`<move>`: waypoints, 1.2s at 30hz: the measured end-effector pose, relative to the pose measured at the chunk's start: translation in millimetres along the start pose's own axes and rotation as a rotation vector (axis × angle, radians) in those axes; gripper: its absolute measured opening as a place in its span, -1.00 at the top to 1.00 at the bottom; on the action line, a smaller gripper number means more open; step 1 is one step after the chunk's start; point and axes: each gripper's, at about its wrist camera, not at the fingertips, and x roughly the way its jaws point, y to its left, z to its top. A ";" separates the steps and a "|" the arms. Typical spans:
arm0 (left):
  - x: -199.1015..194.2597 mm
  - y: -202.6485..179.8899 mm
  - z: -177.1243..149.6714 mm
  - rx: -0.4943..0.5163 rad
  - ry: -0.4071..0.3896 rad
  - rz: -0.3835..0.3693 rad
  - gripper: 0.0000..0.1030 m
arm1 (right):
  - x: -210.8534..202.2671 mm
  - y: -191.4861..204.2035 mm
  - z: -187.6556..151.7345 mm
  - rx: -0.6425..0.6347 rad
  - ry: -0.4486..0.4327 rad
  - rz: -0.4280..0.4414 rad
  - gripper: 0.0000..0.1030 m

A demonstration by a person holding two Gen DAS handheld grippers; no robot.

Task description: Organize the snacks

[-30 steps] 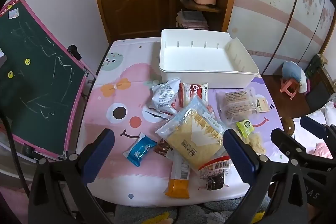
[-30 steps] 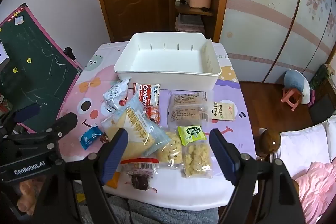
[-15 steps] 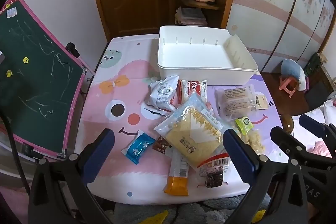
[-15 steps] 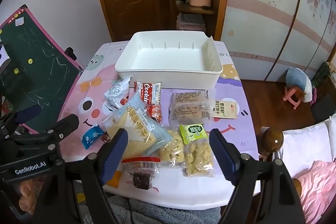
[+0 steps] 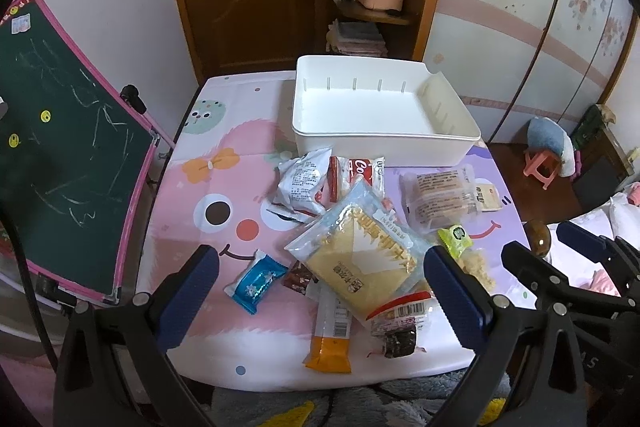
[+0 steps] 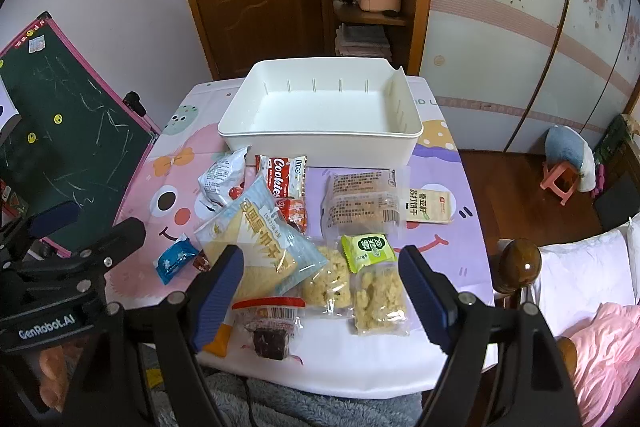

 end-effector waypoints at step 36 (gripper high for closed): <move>-28.7 48.8 40.4 -0.009 -0.139 0.070 -0.98 | -22.8 14.6 39.9 -0.085 -0.121 0.013 -0.56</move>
